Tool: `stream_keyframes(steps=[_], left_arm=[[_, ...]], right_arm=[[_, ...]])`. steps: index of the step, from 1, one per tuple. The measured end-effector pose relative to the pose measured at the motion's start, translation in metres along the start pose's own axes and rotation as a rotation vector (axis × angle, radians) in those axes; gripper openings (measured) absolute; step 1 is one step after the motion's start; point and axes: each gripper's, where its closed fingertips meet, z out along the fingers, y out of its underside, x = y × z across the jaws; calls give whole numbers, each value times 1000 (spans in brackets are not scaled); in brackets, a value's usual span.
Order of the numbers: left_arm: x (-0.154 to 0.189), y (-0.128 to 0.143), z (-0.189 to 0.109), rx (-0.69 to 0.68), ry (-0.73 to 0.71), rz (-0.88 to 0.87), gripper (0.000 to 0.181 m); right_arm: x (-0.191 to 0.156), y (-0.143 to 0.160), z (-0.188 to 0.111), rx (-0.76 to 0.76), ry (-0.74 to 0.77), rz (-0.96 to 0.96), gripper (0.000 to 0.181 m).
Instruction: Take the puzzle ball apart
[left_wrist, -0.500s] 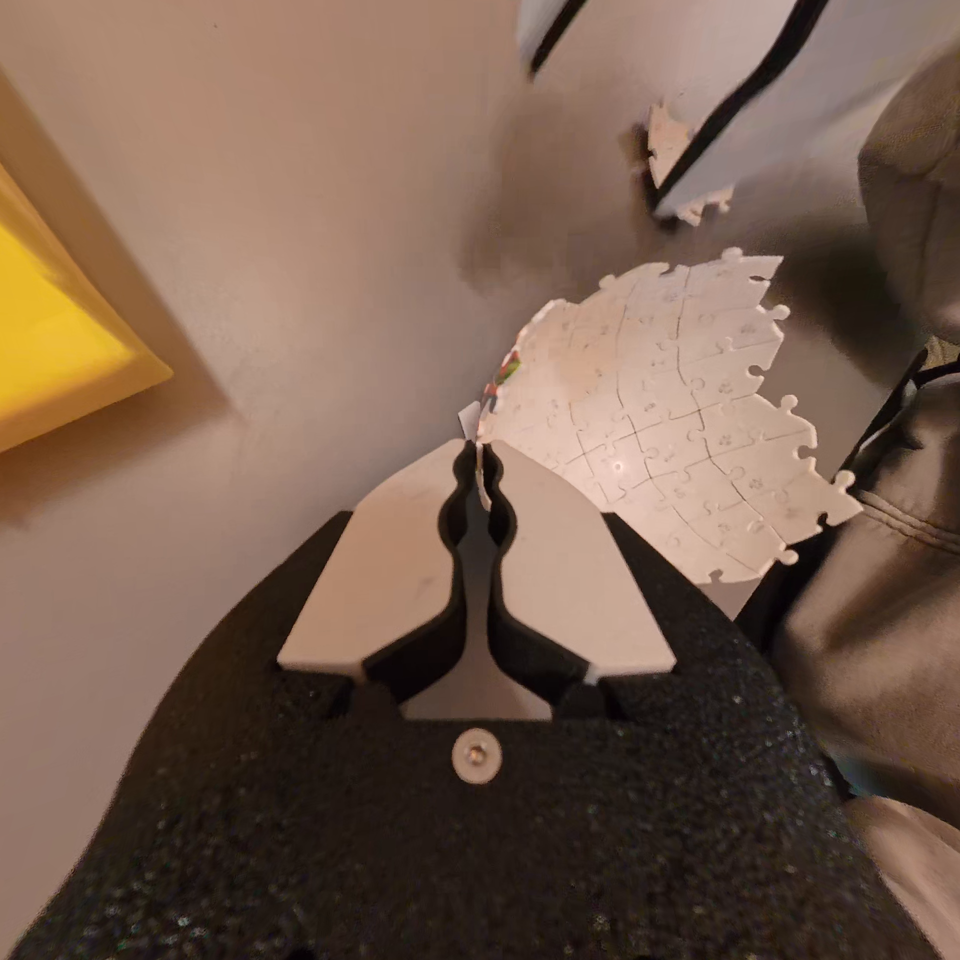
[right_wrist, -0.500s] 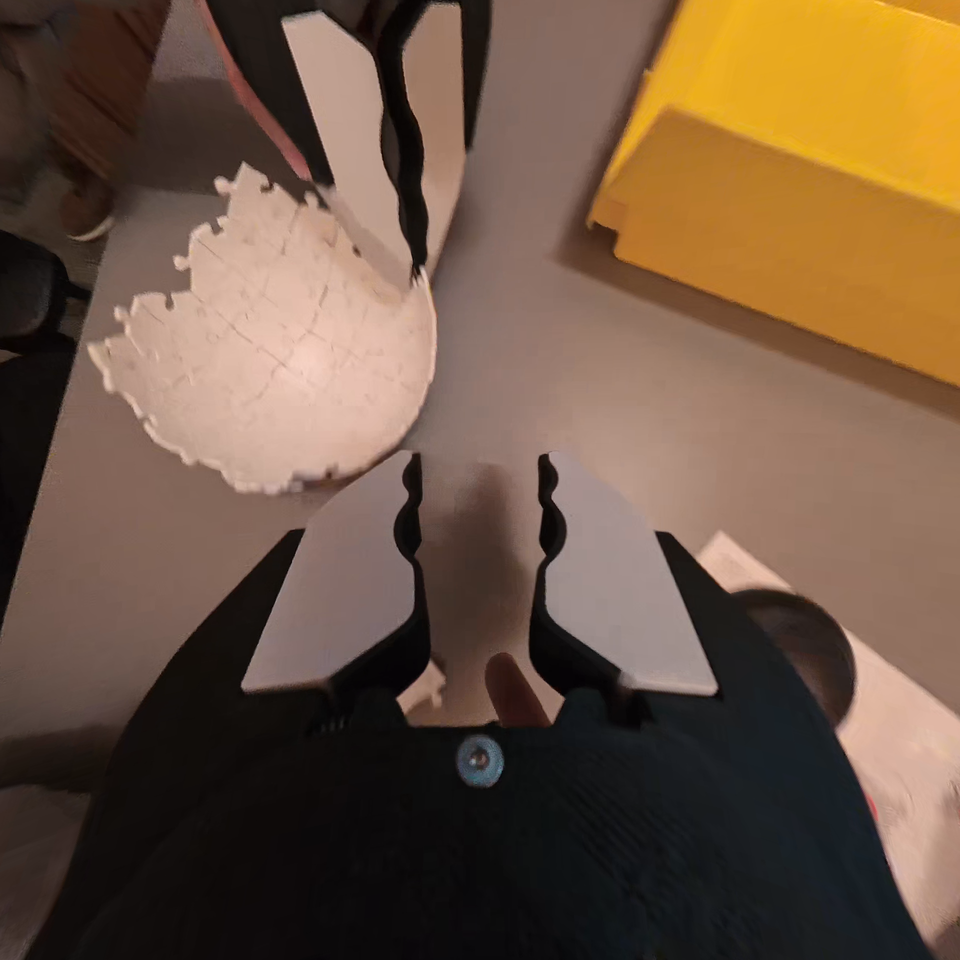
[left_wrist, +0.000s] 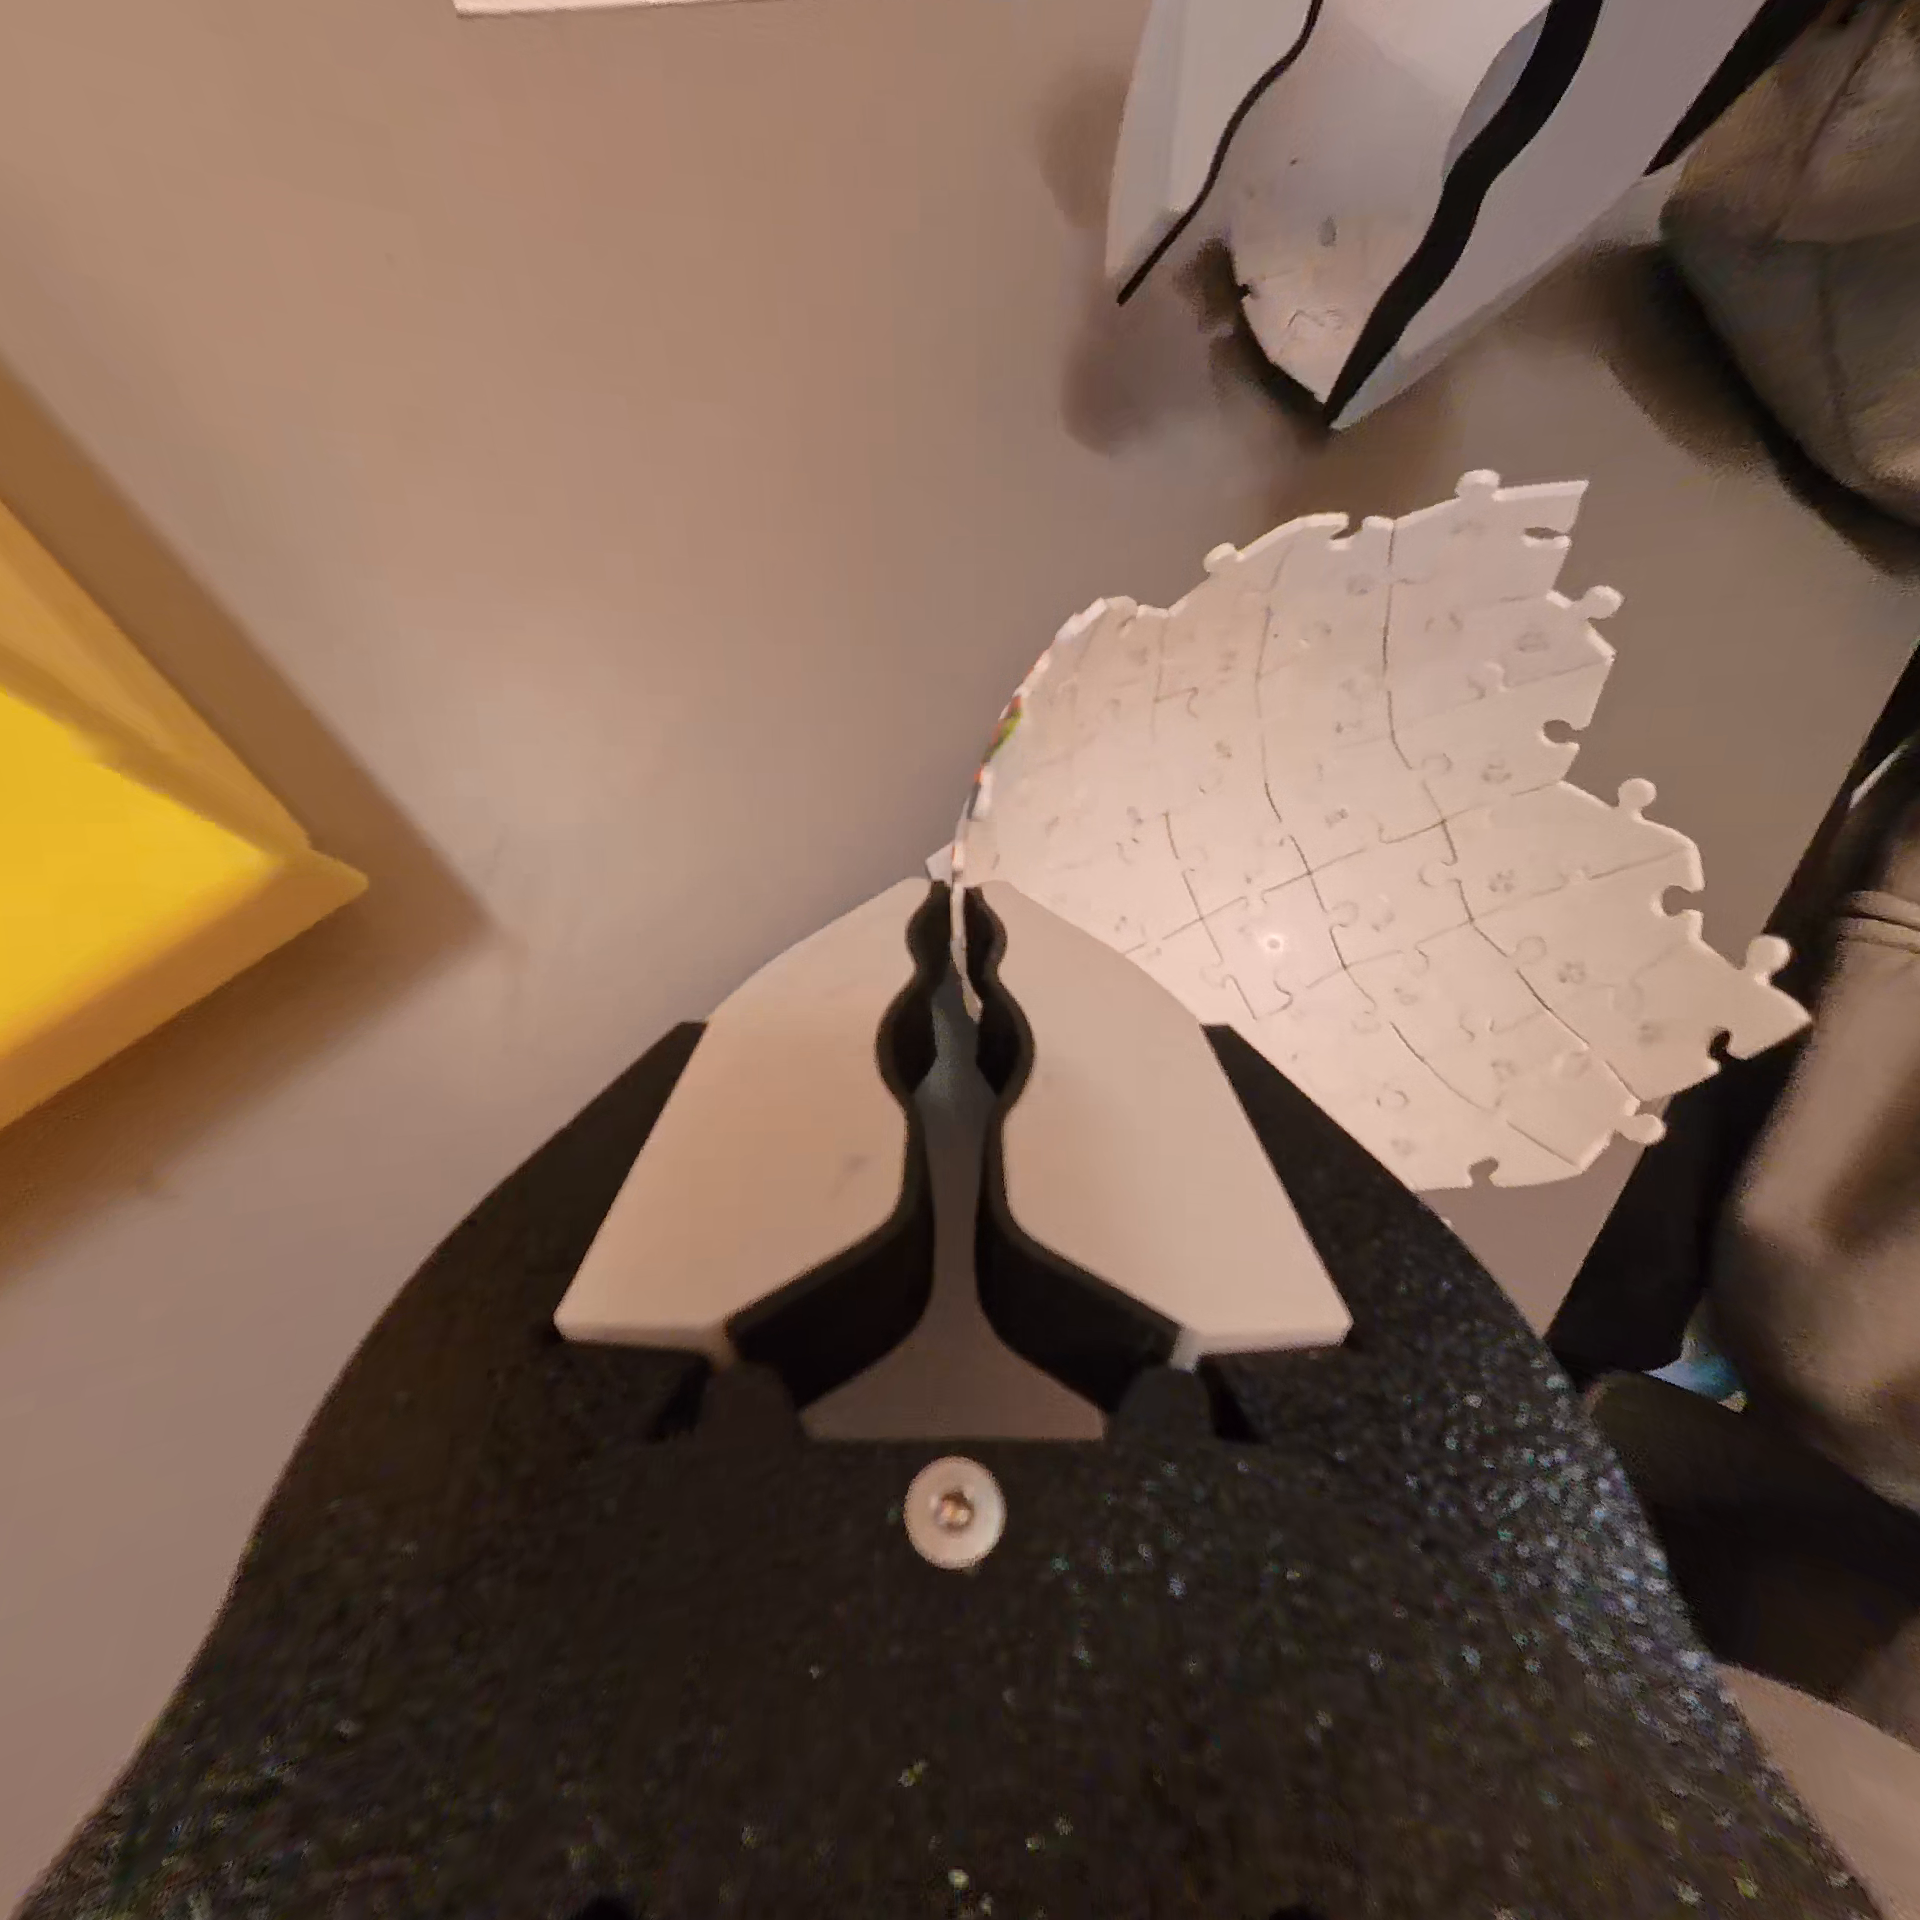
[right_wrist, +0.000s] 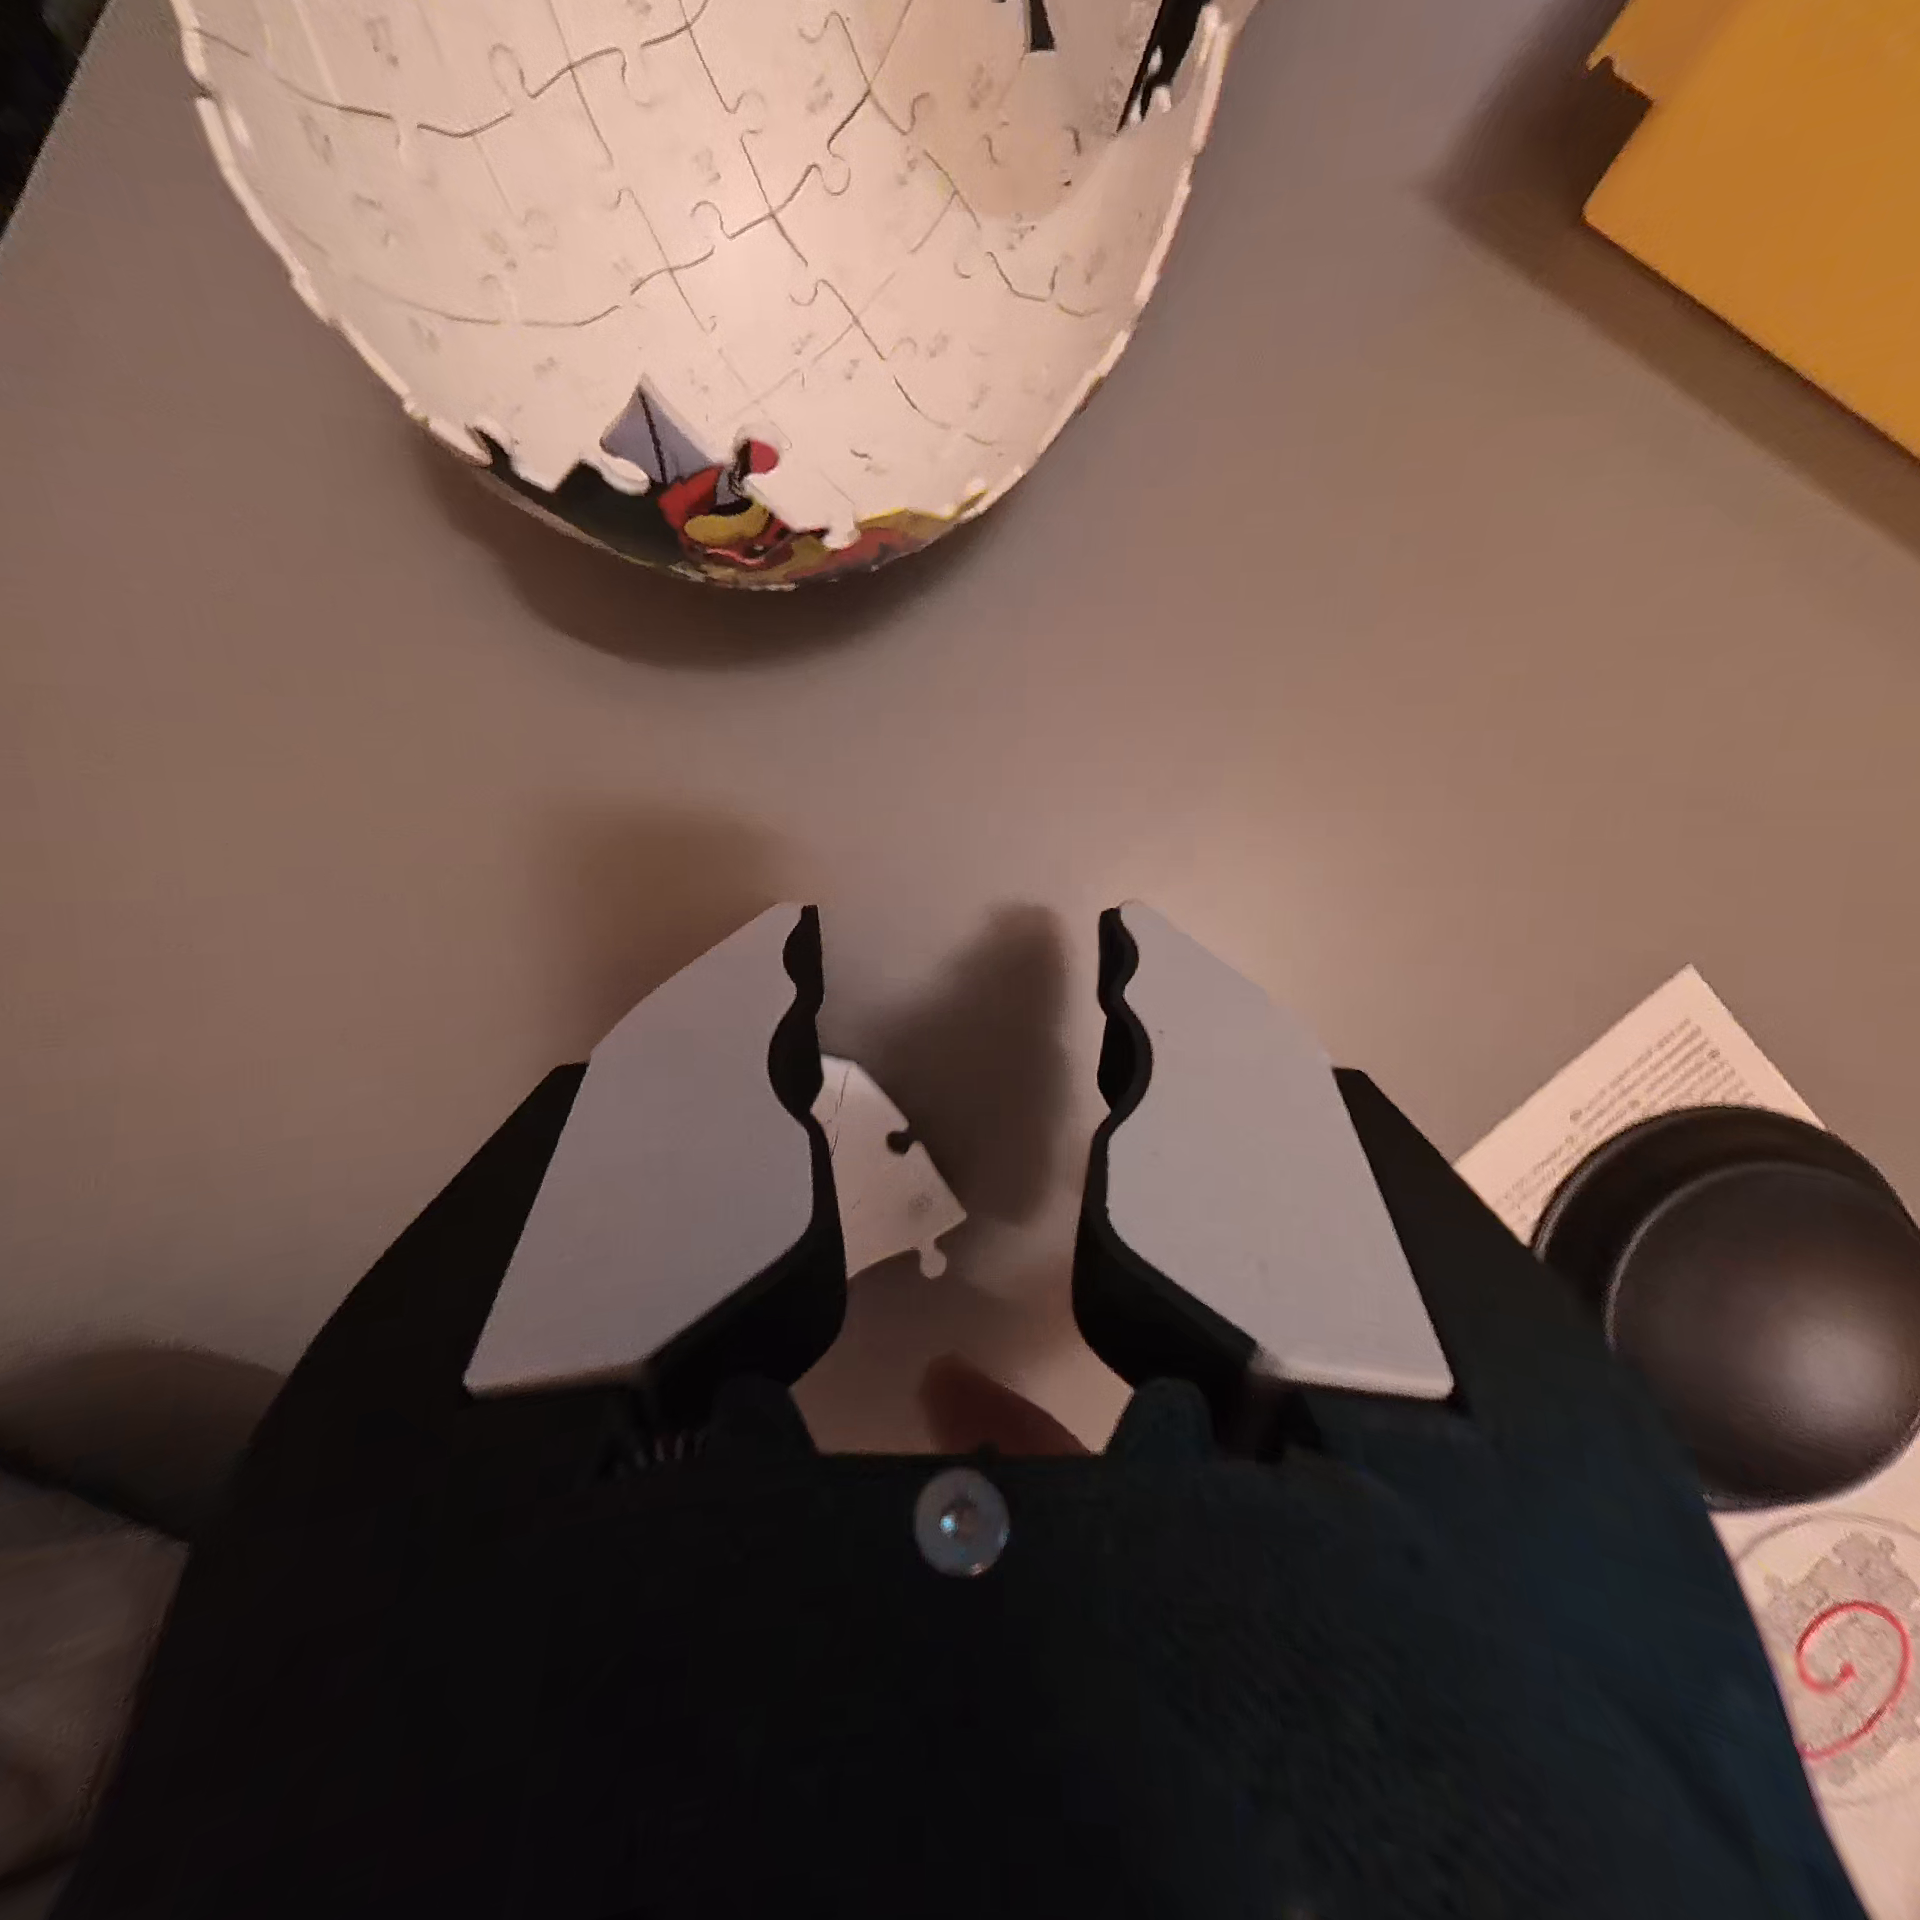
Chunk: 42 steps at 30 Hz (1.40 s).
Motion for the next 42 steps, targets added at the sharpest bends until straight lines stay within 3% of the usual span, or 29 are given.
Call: stream_keyframes(steps=[1, 9, 20, 32, 38, 42], left_arm=[[1, -2, 0, 3, 4, 15, 1], [8, -3, -2, -25, 19, 96, 1], [30, 9, -9, -60, 18, 179, 2], [52, 21, -8, -39, -14, 179, 2], [51, 23, -8, -46, -12, 155, 2], [50, 23, -8, -51, 3, 153, 2]], right_arm=[[-2, 2, -5, 11, 3, 10, 51], [1, 28, -30, 48, 84, 36, 46], [7, -33, 32, 145, -14, -119, 54], [10, -80, 59, 259, 60, -230, 50], [9, -85, 84, 190, -2, -264, 49], [15, -90, 85, 152, -61, -296, 47]])
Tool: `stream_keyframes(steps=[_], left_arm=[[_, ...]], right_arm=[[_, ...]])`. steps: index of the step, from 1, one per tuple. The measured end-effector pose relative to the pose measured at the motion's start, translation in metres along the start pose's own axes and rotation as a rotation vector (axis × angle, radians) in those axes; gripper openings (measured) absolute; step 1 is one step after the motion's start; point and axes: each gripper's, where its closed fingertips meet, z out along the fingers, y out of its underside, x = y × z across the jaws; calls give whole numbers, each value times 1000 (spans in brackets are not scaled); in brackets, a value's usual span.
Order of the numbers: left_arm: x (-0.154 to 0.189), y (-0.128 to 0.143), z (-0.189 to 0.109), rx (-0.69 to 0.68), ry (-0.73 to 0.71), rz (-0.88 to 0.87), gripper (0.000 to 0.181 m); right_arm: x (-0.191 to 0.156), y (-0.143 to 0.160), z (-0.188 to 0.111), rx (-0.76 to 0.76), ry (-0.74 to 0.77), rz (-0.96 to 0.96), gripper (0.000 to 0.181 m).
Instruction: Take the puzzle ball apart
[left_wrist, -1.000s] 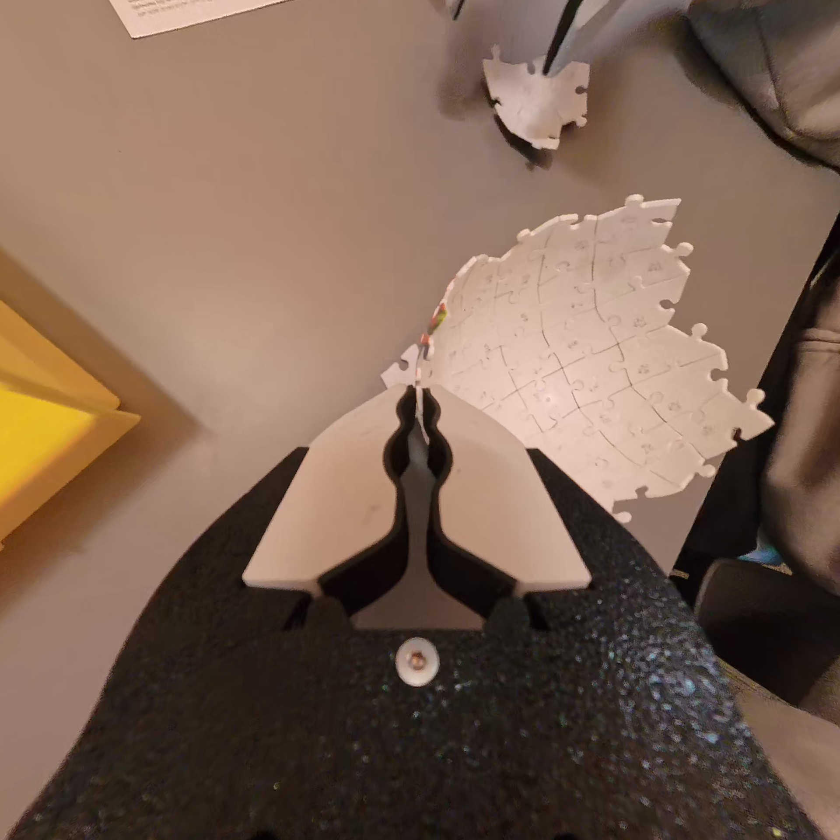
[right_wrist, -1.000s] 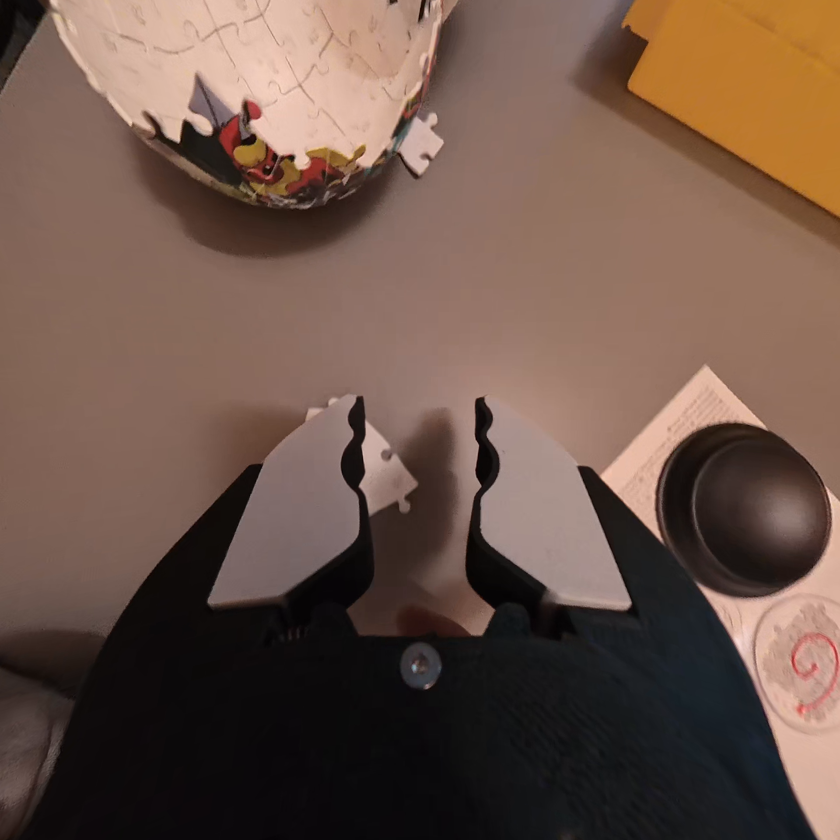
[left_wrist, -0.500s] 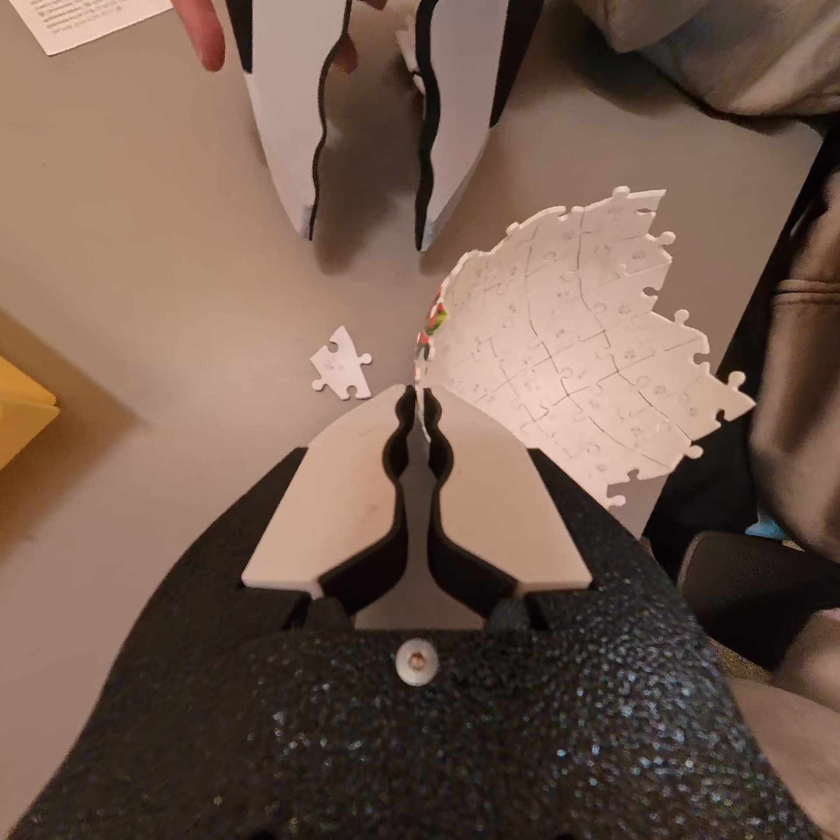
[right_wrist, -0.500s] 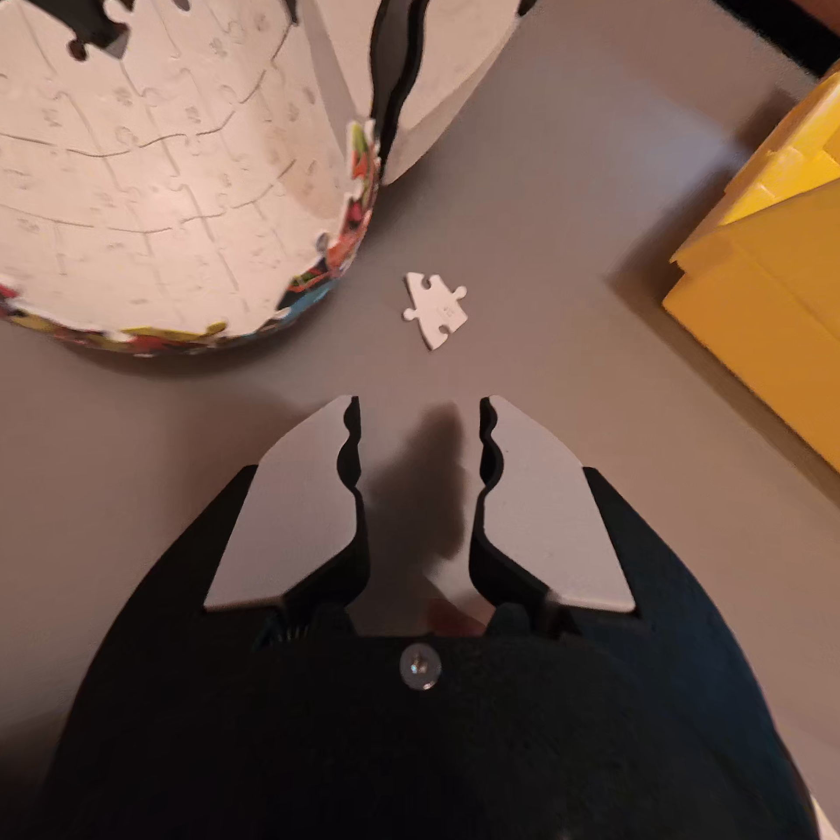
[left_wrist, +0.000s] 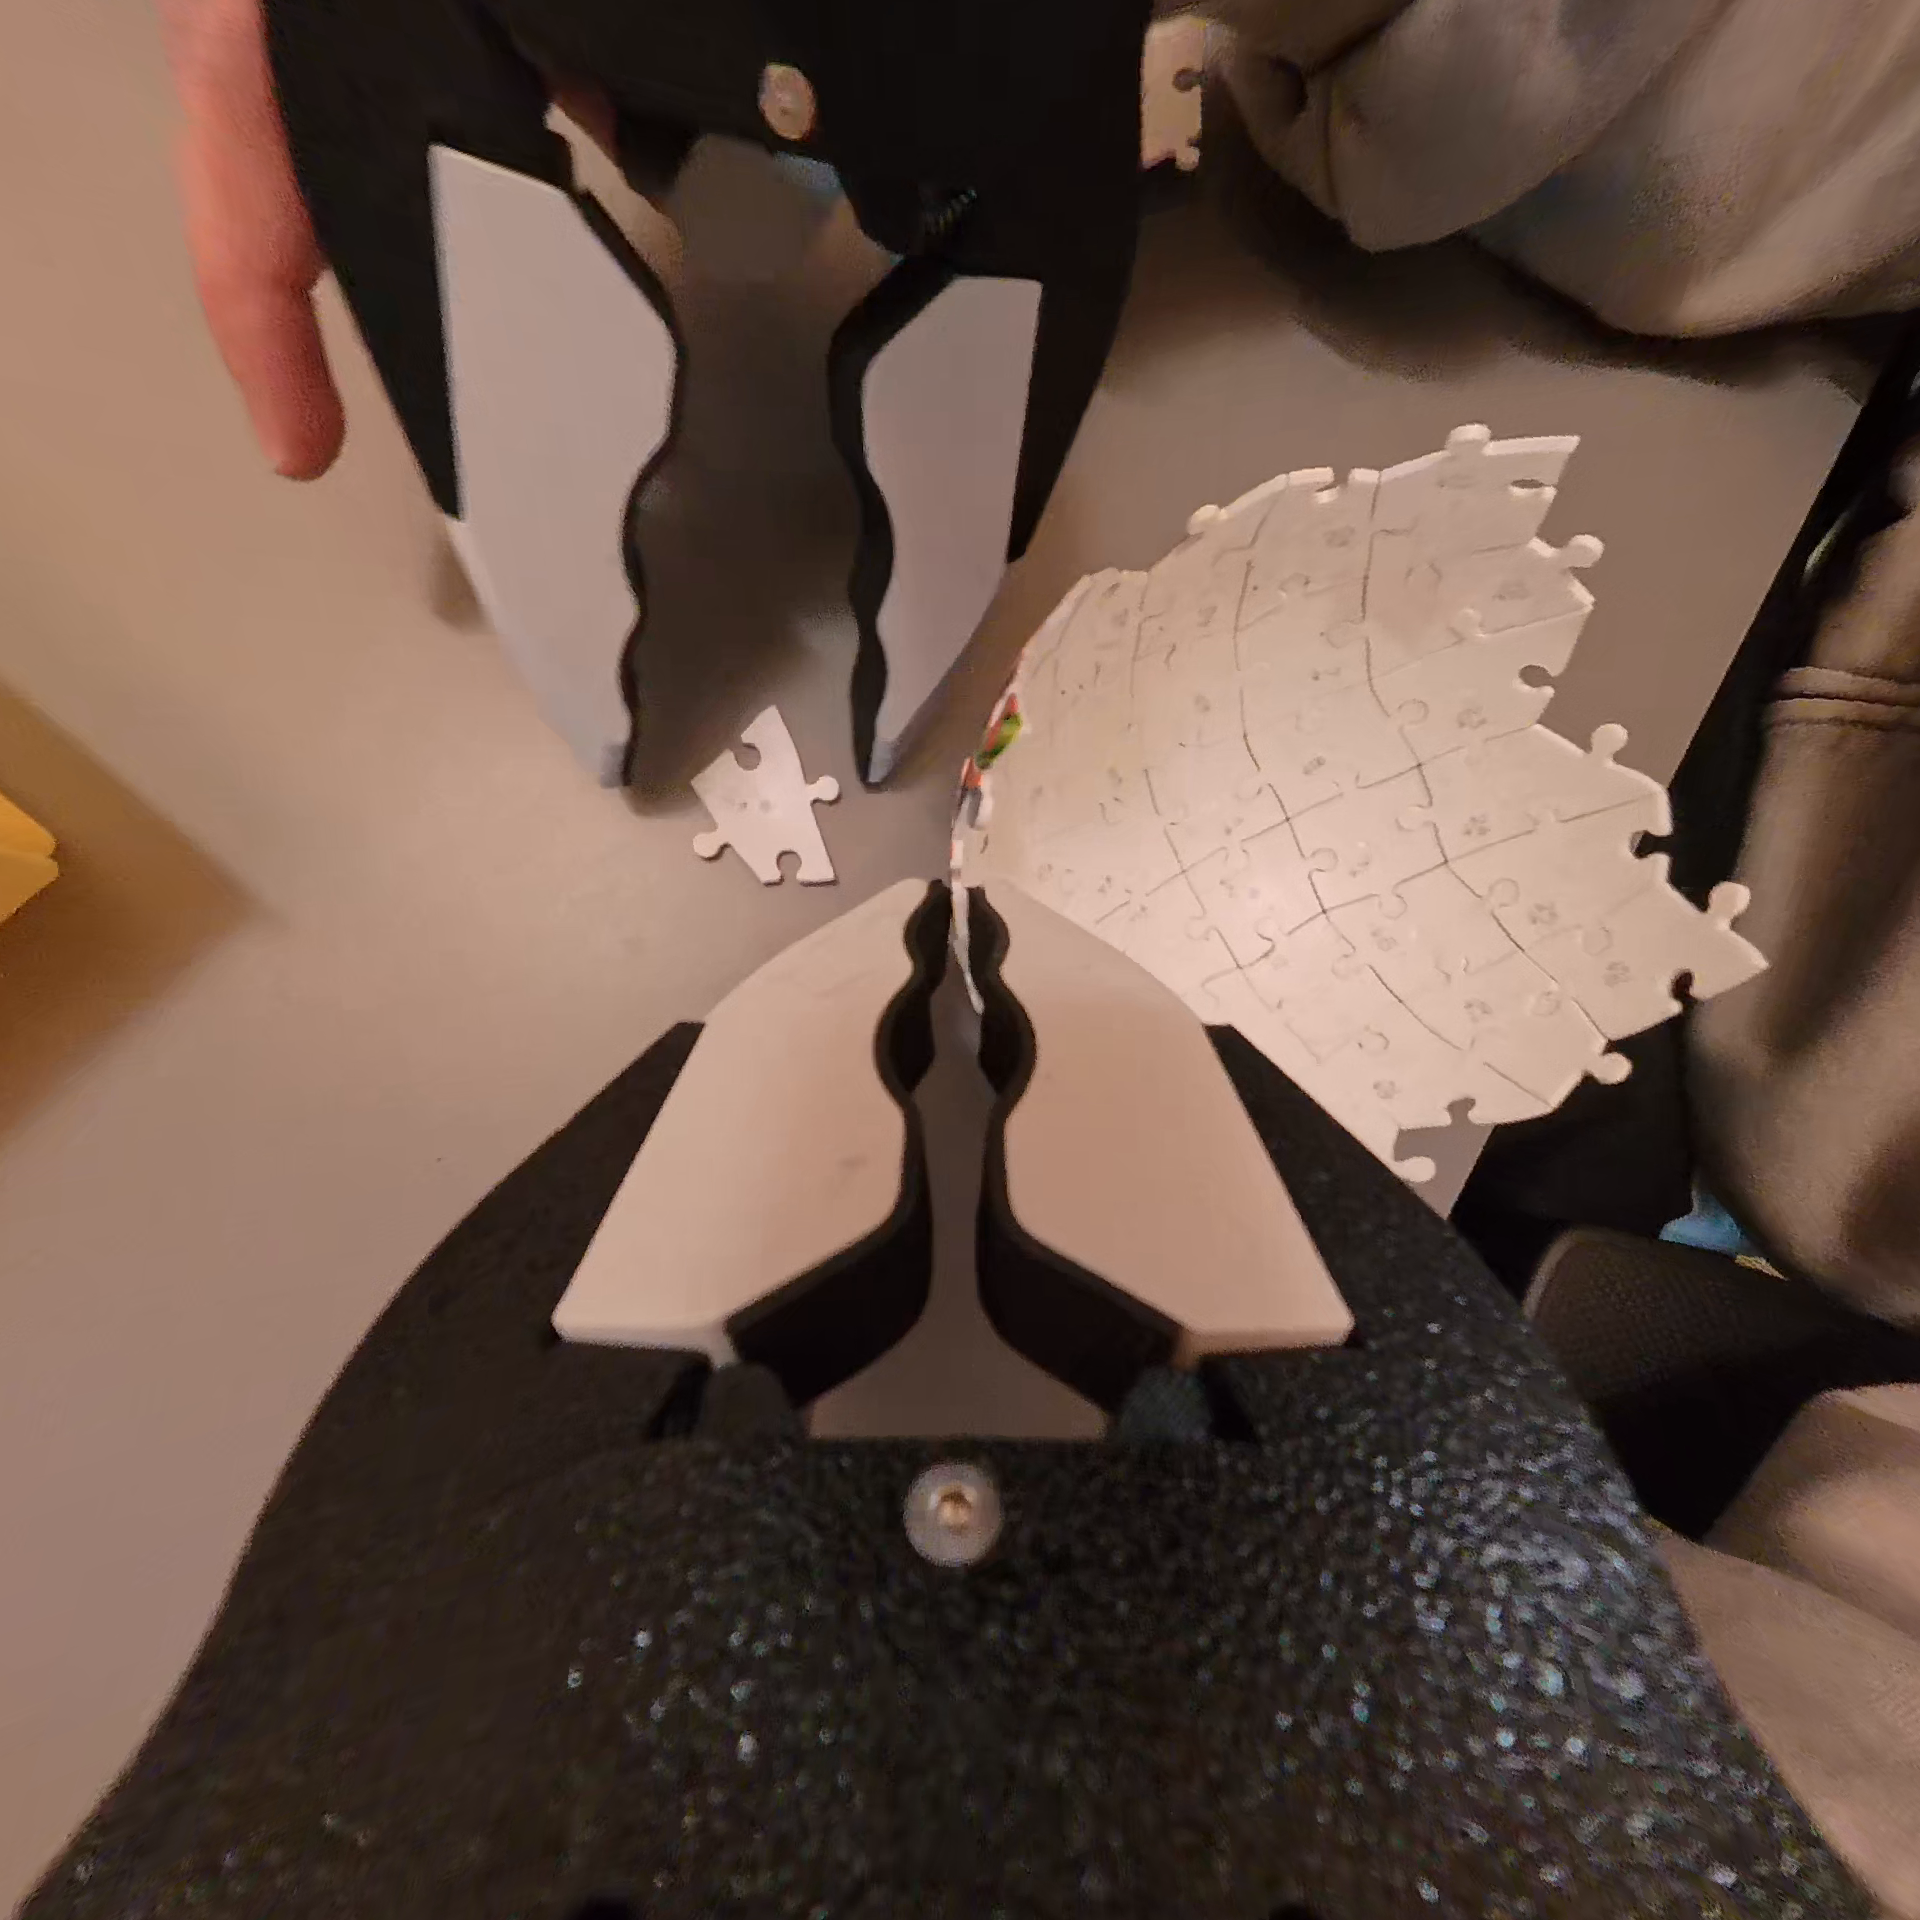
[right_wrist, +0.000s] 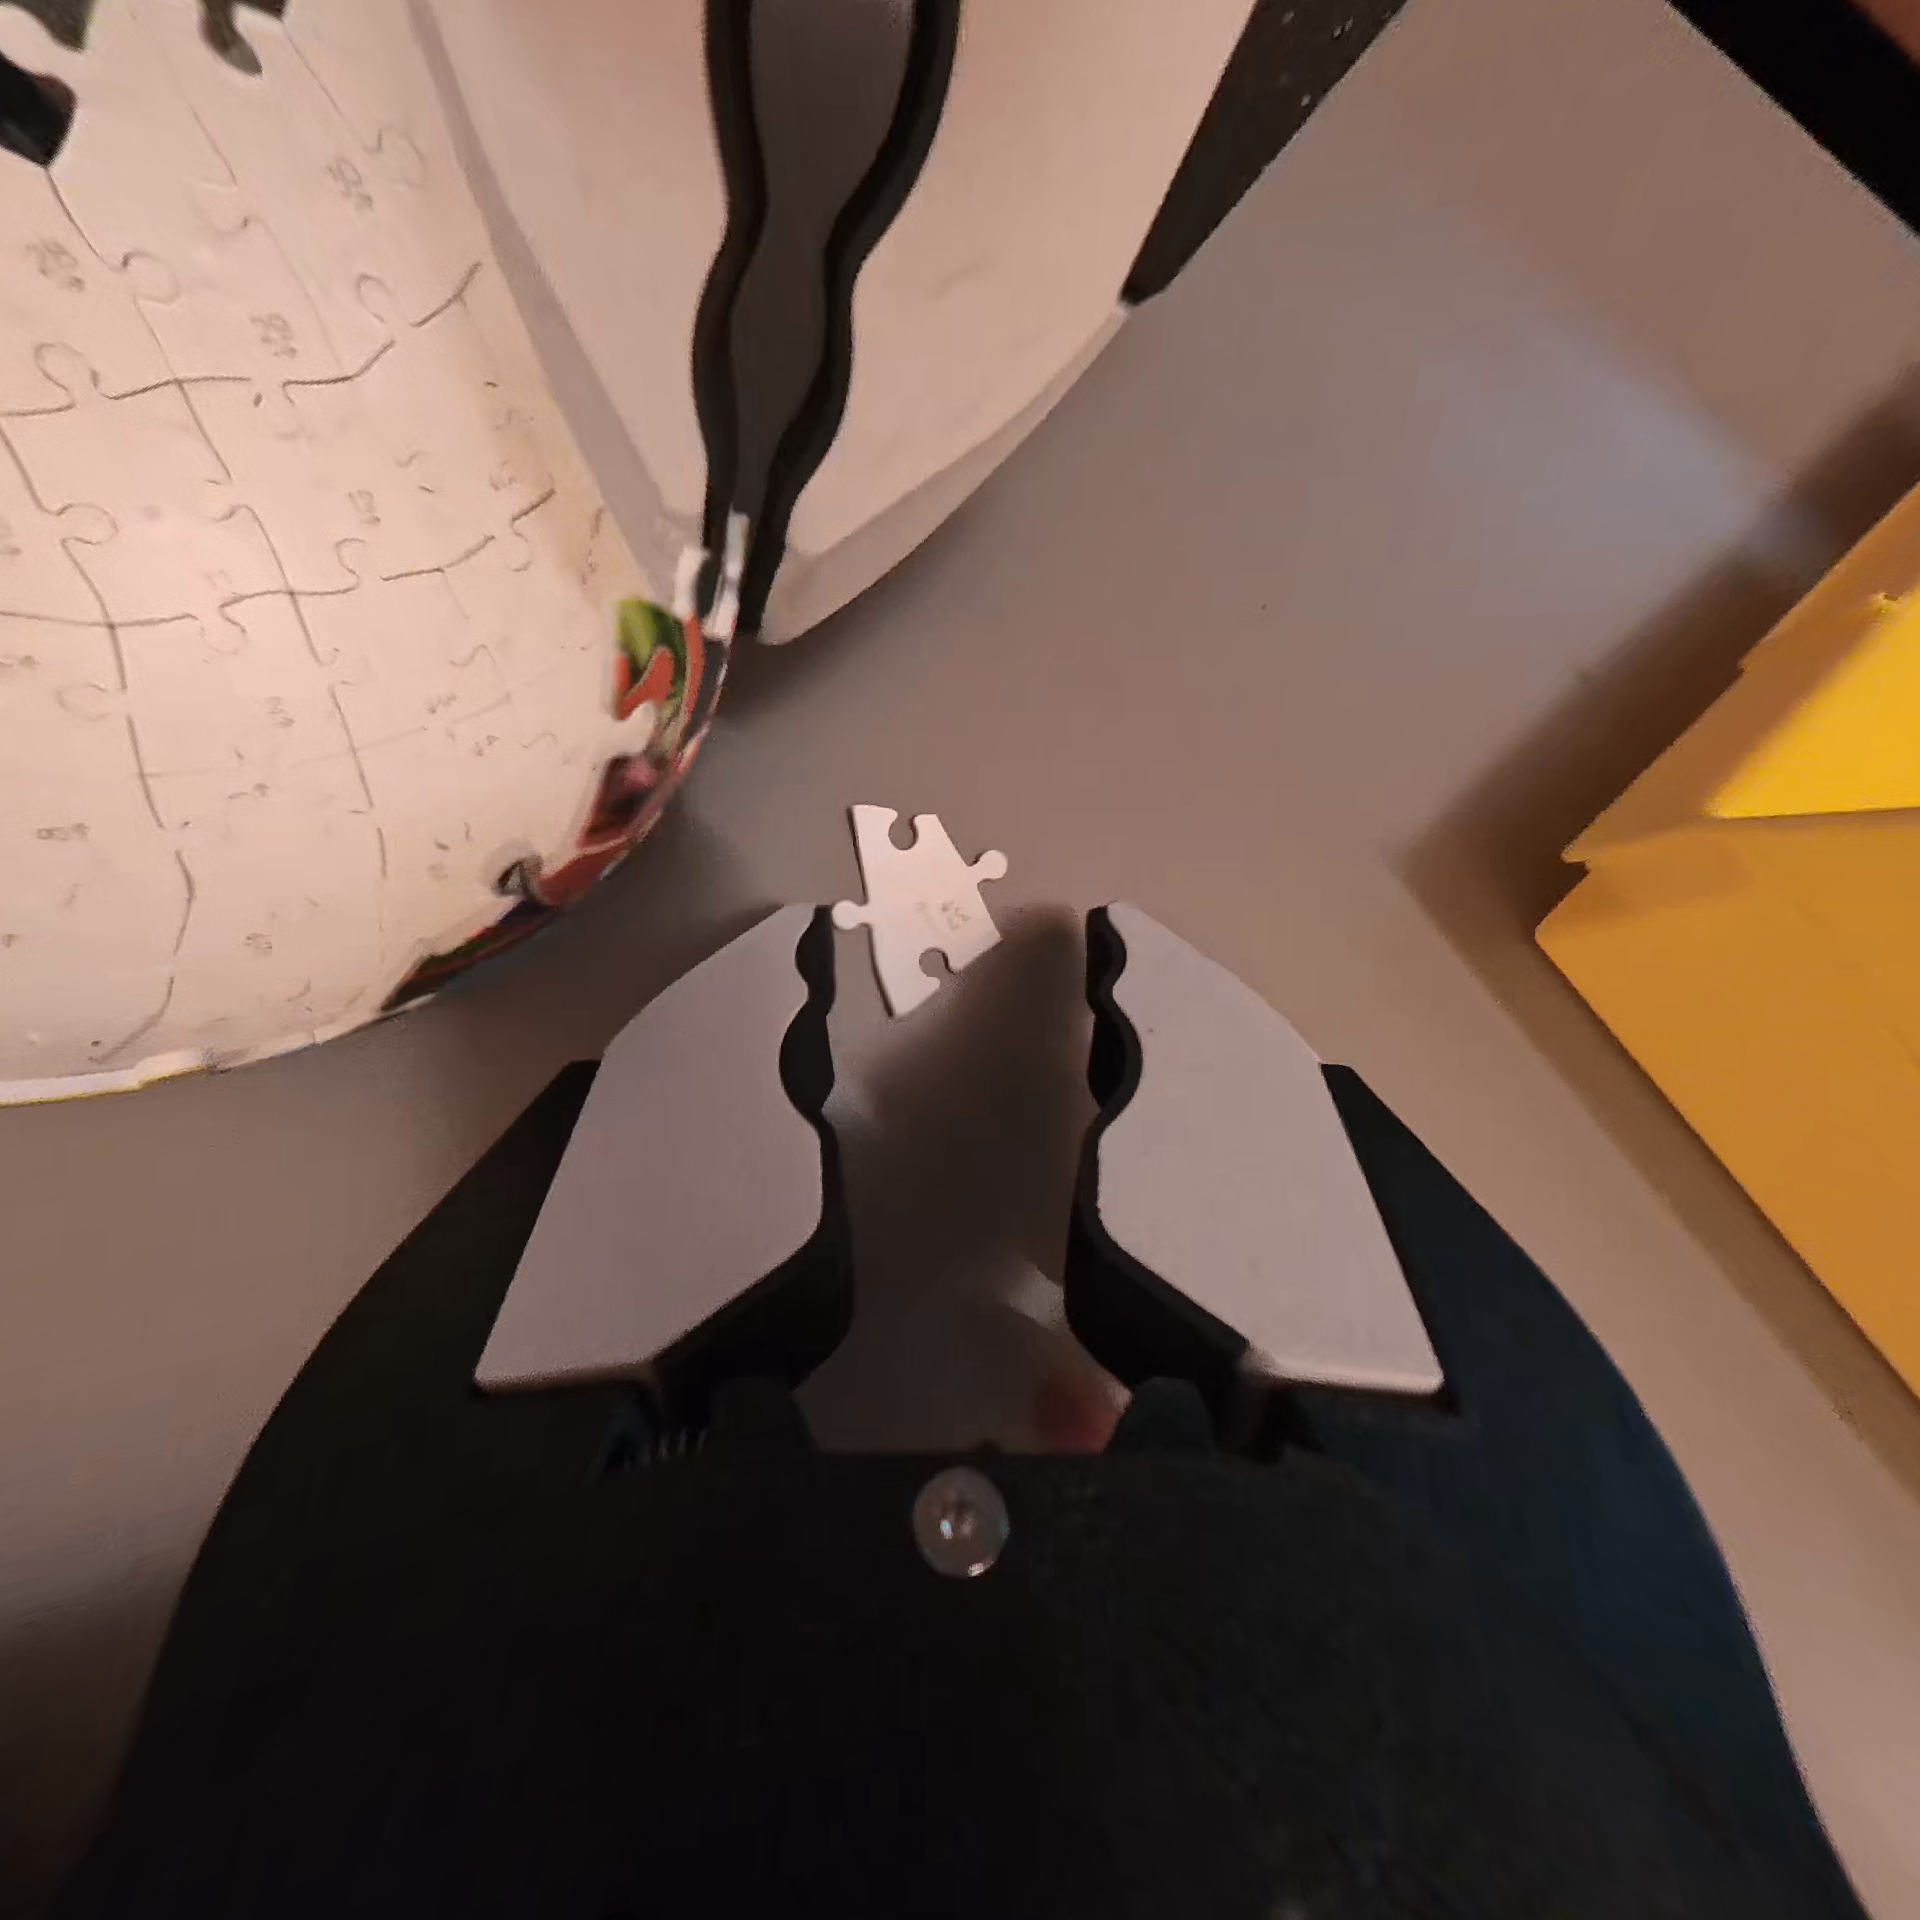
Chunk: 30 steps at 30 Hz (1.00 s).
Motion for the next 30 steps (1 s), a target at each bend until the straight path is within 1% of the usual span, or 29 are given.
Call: stream_keyframes(steps=[2, 3, 5, 8, 11, 15, 16, 19, 24, 30], left_arm=[[0, -1, 0, 5, 6, 9, 3], [0, -2, 0, 15, 14, 12, 3], [-1, -2, 1, 27, 24, 6, 4], [-3, 0, 1, 34, 24, -4, 6], [-4, 1, 0, 41, 25, -7, 11], [-5, 4, 1, 46, 24, -24, 18], [-5, 4, 1, 51, 26, -24, 18], [-4, 3, -1, 70, 27, -16, 21], [-2, 0, -3, 91, 24, -22, 24], [-2, -6, -13, 144, 1, -41, 27]], right_arm=[[-7, 7, 3, -54, -91, 31, 30], [-11, 5, 4, -47, -138, 59, 24], [-10, 5, 5, -30, -127, 56, 13], [-11, 6, 5, -22, -110, 74, 12], [-13, 9, 1, -50, -88, 55, 11], [-11, 17, -7, -109, -23, 28, 10], [-7, 16, -12, -103, 15, 21, 2], [-4, 15, -28, -103, 66, 19, 1], [-6, 22, -40, -153, 124, -22, 1], [4, 15, -72, -167, 382, -198, 1]])
